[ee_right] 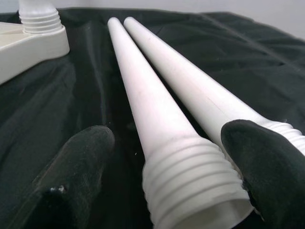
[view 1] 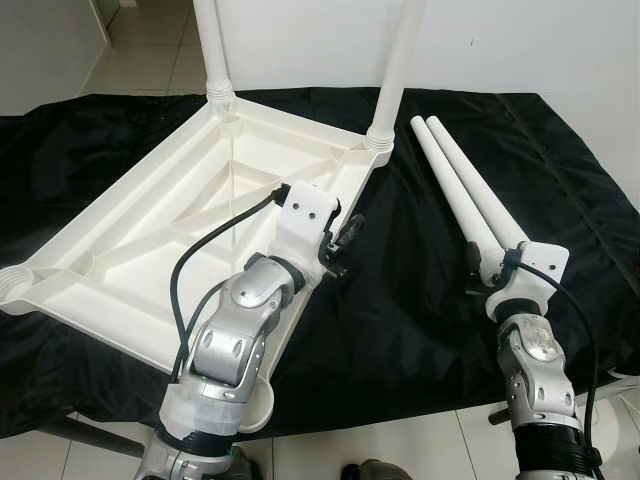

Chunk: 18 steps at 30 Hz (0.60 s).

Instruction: Building children table

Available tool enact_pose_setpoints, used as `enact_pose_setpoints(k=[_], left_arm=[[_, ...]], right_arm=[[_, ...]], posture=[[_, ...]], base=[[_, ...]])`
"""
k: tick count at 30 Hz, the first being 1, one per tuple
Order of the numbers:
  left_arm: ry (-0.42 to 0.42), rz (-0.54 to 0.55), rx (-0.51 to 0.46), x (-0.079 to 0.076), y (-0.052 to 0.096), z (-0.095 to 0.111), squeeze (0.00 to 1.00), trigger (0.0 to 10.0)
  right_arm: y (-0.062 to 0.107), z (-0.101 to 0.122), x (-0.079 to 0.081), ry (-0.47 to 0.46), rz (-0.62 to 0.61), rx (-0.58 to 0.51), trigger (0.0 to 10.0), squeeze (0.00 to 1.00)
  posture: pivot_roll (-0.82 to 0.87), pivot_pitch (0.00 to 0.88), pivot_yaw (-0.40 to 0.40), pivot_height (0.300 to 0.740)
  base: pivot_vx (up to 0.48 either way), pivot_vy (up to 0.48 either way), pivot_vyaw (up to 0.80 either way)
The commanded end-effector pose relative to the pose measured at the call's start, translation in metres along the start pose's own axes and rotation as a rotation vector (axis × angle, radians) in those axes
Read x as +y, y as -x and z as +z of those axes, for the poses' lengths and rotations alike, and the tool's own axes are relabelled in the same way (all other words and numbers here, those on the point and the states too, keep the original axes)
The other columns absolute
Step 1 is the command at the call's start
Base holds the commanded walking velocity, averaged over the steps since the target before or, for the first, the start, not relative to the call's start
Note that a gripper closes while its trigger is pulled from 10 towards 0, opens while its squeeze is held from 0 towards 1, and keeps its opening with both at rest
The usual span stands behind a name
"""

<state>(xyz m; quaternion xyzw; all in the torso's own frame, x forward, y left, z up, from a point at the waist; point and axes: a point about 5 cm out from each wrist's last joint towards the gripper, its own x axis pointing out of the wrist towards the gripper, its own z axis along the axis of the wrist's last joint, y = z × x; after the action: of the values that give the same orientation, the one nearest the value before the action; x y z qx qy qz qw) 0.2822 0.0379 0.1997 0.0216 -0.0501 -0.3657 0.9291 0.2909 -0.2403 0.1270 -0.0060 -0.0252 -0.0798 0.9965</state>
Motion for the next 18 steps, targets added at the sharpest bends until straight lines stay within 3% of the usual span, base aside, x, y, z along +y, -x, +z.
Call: enact_pose_setpoints(k=[1,8,18], left_arm=[[-0.005,0.010,-0.015,-0.001,-0.002,0.003,0.00,10.0],[-0.010,0.004,-0.034,-0.001,-0.003,0.007,0.00,10.0],[-0.021,-0.006,-0.043,-0.003,-0.006,0.010,0.00,10.0]], right_arm=[[0.000,-0.004,-0.004,-0.013,-0.003,0.025,10.0,0.00],[-0.016,-0.002,-0.014,0.036,0.065,0.054,10.0,0.00],[-0.032,0.001,-0.005,0.049,0.196,0.085,10.0,0.00]], posture=[[-0.10,0.070,-0.019,0.740],[-0.10,0.060,-0.024,0.740],[-0.09,0.054,-0.023,0.740]], base=[[0.000,0.000,0.00],[0.000,0.000,0.00],[0.000,0.000,0.00]])
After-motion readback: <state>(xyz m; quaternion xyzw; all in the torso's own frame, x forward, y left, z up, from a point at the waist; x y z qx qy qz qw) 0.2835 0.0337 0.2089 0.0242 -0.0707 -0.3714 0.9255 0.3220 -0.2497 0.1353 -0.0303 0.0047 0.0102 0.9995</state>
